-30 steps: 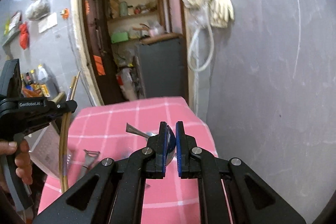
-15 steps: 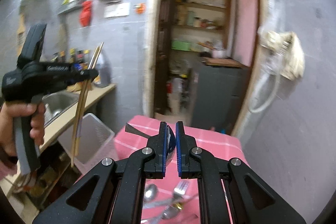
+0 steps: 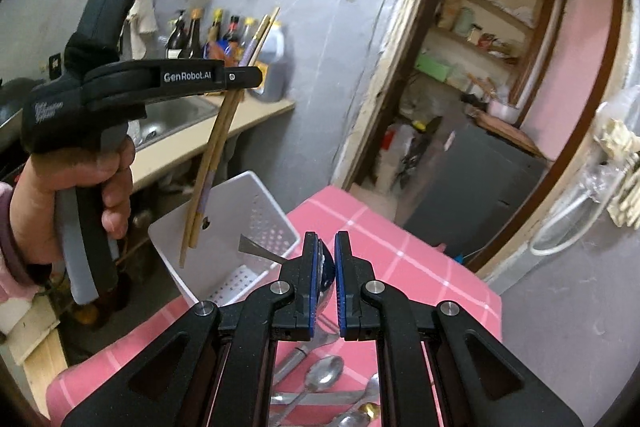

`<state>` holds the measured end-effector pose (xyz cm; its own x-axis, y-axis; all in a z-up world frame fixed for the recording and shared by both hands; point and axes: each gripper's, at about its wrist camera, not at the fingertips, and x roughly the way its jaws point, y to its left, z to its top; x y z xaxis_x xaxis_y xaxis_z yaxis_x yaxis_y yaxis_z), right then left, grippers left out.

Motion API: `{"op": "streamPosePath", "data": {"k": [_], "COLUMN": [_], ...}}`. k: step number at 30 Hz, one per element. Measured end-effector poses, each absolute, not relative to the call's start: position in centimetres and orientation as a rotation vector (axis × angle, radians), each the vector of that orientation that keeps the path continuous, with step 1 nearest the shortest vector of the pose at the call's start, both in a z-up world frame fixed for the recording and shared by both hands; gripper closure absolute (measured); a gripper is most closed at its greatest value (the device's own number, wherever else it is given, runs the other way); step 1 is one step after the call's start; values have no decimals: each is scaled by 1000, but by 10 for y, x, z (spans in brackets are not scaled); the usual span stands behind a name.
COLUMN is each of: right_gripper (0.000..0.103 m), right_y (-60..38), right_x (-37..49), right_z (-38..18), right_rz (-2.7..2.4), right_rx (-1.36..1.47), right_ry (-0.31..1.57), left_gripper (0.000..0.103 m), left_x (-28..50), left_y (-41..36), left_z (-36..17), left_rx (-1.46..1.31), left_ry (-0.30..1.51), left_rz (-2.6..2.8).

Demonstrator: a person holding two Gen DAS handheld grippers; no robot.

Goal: Organize utensils
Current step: 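Lift the chopsticks with the left tool and drop them into the white holder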

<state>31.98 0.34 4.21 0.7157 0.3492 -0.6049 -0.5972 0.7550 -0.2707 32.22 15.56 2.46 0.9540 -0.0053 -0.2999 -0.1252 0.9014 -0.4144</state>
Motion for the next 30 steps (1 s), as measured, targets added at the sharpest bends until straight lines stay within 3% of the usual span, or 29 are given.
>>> {"op": "streamPosePath", "data": {"k": [15, 23, 26, 28, 30], "right_gripper": [95, 92, 80, 65, 61], "right_y": [19, 1, -17, -31, -45], "right_x": [345, 358, 358, 355, 351], "right_z": [22, 13, 14, 15, 18], "right_rz": [662, 673, 631, 593, 558], "right_rx": [-338, -214, -156, -118, -83], "right_ry": [629, 626, 594, 561, 529], "left_gripper": [96, 90, 81, 74, 64], "left_x": [309, 302, 298, 295, 291], "left_y": [157, 155, 149, 143, 136], "left_z": [-5, -6, -5, -3, -1], "left_rx": [-473, -475, -454, -433, -408], "left_ry": [384, 421, 420, 411, 400], "left_rz": [2, -39, -42, -45, -39]}}
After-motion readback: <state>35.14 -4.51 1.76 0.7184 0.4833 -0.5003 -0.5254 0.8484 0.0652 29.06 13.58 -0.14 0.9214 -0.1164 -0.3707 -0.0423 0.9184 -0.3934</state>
